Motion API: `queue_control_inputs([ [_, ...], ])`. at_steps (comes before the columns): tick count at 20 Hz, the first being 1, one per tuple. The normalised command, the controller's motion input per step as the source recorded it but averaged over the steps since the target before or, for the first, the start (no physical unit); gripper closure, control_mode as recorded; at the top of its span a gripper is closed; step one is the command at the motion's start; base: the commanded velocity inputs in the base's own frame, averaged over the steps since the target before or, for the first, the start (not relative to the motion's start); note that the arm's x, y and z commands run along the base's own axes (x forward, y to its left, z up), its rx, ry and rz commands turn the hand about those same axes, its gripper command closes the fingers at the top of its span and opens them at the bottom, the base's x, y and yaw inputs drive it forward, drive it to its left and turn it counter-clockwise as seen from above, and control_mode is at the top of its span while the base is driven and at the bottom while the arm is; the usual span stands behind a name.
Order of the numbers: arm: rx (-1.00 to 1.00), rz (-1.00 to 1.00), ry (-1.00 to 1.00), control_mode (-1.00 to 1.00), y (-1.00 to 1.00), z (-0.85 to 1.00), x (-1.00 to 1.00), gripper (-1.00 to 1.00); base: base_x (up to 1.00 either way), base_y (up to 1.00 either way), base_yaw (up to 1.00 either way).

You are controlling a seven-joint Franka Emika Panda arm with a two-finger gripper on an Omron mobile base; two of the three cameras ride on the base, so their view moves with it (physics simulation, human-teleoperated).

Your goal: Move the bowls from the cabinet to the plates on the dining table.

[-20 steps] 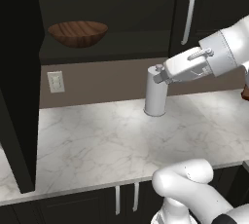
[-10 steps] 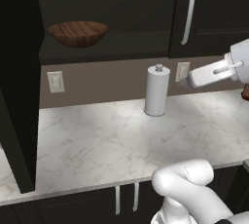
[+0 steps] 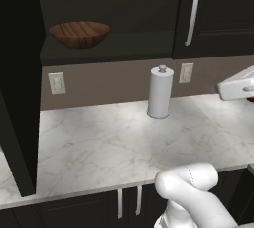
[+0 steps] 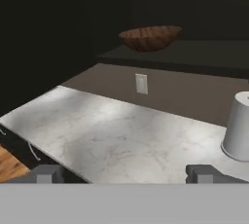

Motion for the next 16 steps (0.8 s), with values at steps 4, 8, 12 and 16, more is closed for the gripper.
queue_control_inputs([
  [4, -0.07, -0.26, 0.02, -1.0, -0.38, 0.0, 0.06, -1.0, 0.0, 0.0, 0.0],
  [8, -0.04, -0.23, 0.08, -1.0, -0.31, -0.02, 0.21, -1.0, 0.0, 0.0, 0.0],
  [12, 0.0, -0.16, 0.01, -1.0, -0.13, 0.0, 0.05, -1.0, 0.0, 0.0, 0.0],
  [16, -0.05, -0.15, -0.02, -1.0, -0.26, 0.06, 0.0, -1.0, 0.0, 0.0, 0.0],
])
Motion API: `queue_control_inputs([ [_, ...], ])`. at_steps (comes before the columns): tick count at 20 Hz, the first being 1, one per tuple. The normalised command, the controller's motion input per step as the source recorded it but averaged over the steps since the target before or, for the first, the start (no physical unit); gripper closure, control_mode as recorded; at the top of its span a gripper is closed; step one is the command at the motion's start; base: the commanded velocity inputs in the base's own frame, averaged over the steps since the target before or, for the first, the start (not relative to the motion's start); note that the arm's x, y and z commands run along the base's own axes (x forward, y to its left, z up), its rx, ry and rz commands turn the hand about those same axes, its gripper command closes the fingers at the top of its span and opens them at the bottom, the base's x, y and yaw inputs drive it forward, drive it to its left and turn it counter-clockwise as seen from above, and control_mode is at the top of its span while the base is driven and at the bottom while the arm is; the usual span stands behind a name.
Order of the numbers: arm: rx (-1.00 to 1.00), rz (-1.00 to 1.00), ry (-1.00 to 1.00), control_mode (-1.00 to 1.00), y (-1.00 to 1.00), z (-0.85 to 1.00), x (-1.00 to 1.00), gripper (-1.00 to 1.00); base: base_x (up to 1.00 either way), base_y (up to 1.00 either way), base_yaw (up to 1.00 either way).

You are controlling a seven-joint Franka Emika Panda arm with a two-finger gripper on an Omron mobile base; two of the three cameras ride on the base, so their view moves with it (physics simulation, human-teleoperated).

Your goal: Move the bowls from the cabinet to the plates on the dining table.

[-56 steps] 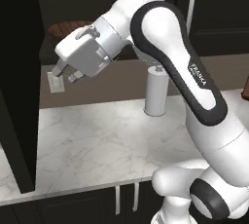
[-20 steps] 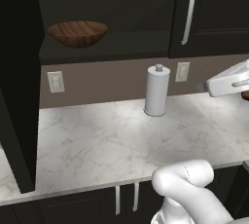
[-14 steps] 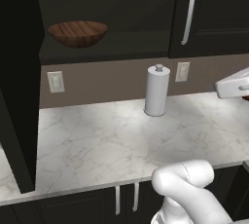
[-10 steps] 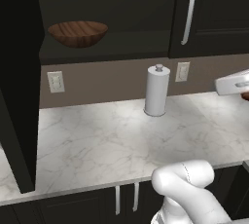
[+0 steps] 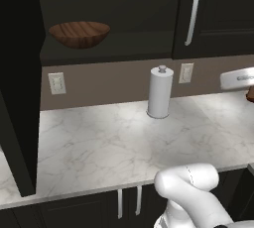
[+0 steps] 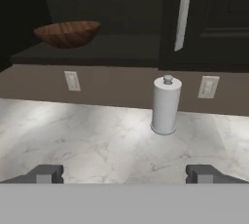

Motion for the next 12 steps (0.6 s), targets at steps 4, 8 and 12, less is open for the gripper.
queue_control_inputs([
  [4, -0.01, -0.11, -0.01, -1.0, -0.31, 0.19, 0.0, -1.0, 0.0, 0.0, 0.0],
  [8, 0.0, -0.06, 0.0, -1.0, -0.36, 0.25, 0.0, -1.0, 0.0, 0.0, 0.0],
  [12, 0.0, -0.03, 0.0, -1.0, -0.23, 0.09, 0.17, -1.0, 0.0, 0.0, 0.0],
])
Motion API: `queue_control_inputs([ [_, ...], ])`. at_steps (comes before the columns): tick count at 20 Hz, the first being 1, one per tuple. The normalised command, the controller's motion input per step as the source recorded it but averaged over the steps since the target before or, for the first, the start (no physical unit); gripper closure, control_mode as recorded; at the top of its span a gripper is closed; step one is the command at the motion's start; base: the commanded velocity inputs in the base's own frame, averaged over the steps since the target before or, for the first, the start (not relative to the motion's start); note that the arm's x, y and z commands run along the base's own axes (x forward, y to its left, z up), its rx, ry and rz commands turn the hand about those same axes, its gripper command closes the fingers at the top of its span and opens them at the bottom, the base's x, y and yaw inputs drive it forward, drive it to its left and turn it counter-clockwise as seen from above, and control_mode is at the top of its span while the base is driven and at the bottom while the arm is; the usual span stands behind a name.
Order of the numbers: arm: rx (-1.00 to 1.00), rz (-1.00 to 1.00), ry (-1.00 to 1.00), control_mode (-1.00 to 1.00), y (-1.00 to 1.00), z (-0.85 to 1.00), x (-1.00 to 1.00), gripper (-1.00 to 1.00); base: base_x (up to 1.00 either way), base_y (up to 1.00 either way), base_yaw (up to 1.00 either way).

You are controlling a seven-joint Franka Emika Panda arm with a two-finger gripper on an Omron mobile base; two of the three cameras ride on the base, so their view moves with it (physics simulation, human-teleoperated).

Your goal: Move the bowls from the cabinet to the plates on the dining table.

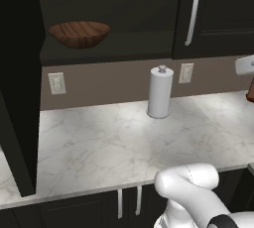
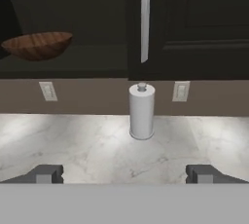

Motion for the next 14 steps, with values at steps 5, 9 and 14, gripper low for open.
queue_control_inputs([
  [5, 0.0, 0.0, 0.0, -1.0, -0.03, 0.02, 0.42, -1.0, 0.0, 0.0, 0.0],
  [9, -0.01, 0.0, 0.0, -1.0, 0.0, 0.11, 0.4, -1.0, 0.0, 0.0, 0.0],
  [14, -0.02, 0.0, 0.0, -1.0, 0.0, 0.09, 0.36, -1.0, 0.0, 0.0, 0.0],
])
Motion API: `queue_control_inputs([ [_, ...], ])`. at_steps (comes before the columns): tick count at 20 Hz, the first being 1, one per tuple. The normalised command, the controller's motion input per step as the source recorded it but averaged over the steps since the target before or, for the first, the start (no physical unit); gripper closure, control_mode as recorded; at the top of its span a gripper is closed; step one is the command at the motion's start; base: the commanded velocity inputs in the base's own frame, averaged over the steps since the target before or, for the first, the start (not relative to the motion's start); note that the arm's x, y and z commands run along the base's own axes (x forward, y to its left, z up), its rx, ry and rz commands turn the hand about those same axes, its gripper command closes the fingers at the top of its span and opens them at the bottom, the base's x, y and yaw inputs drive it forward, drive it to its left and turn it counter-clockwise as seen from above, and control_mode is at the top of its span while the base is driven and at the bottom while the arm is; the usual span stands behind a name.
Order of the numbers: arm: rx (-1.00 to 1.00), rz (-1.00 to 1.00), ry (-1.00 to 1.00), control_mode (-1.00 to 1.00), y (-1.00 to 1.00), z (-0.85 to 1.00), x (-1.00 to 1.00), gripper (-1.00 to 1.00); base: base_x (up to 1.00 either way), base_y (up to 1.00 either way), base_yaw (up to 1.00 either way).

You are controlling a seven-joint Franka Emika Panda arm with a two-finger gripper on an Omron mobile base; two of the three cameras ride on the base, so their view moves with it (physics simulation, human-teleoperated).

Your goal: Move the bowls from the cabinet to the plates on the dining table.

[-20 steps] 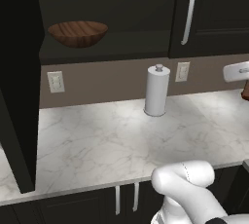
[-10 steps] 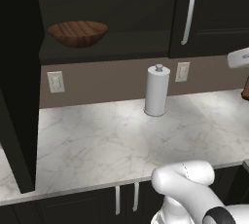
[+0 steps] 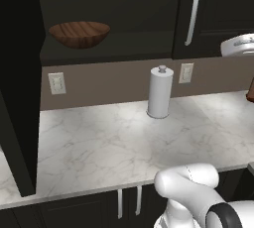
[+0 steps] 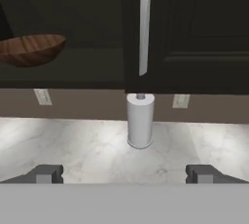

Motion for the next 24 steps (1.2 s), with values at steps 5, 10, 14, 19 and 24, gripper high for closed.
queue_control_inputs([
  [5, -0.01, 0.0, 0.0, -1.0, -0.05, 0.16, 0.32, -1.0, 0.0, 0.0, 0.0],
  [10, -0.01, 0.0, -0.01, -1.0, -0.01, 0.19, 0.26, -1.0, 0.0, 0.0, 0.0],
  [14, -0.02, 0.0, 0.0, -1.0, 0.0, 0.1, 0.36, -1.0, 0.0, 0.0, 0.0],
  [19, -0.03, 0.0, -0.01, -1.0, -0.04, 0.0, 0.58, -1.0, 0.0, 0.0, 0.0],
  [24, -0.01, 0.0, -0.04, -1.0, 0.0, 0.0, 0.4, -1.0, 0.0, 0.0, 0.0],
])
